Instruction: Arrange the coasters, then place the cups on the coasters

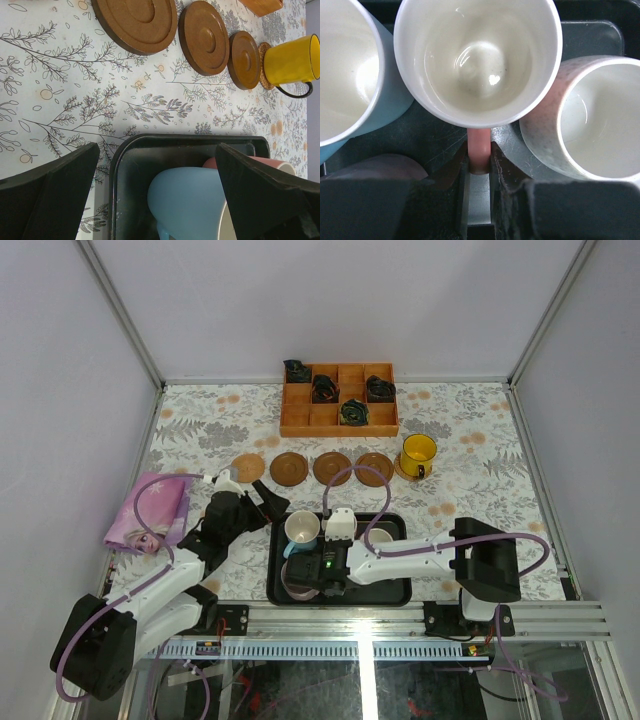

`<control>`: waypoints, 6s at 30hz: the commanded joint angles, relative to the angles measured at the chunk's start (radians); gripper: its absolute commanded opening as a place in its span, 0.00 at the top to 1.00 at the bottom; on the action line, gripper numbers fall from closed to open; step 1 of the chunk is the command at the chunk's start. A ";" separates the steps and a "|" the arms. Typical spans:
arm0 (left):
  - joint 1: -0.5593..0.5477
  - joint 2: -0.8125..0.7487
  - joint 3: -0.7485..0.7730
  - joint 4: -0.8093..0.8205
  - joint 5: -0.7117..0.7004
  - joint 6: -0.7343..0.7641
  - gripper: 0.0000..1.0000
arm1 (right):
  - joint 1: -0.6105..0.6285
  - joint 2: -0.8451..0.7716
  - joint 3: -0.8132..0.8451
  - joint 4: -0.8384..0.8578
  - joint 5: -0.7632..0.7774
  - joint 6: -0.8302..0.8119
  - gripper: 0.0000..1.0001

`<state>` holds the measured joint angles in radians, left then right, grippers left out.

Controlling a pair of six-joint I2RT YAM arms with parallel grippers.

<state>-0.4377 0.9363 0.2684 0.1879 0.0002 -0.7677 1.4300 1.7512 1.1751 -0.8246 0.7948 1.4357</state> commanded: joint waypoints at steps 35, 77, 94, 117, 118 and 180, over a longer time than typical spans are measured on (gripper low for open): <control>-0.004 -0.034 -0.001 0.019 -0.124 0.020 0.00 | -0.304 -0.514 -0.204 0.429 0.146 -0.629 1.00; -0.006 0.183 0.063 0.026 -0.177 0.127 0.00 | -0.795 -0.108 0.036 0.554 -0.384 -0.856 1.00; -0.005 0.213 0.072 0.025 -0.170 0.128 0.00 | -0.798 -0.118 -0.003 0.550 -0.395 -0.821 1.00; -0.005 0.206 0.068 0.034 -0.149 0.125 0.00 | -0.796 -0.053 -0.030 0.556 -0.343 -0.828 0.95; -0.006 0.208 0.067 0.035 -0.150 0.126 0.00 | -0.796 -0.048 -0.033 0.561 -0.339 -0.830 0.95; -0.005 0.285 0.112 0.066 -0.168 0.178 0.00 | -0.738 -0.436 -0.090 0.422 -0.296 -1.010 0.01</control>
<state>-0.4381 1.2121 0.3477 0.2043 -0.1398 -0.6373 0.6827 1.4837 1.1118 -0.4007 0.4282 0.5362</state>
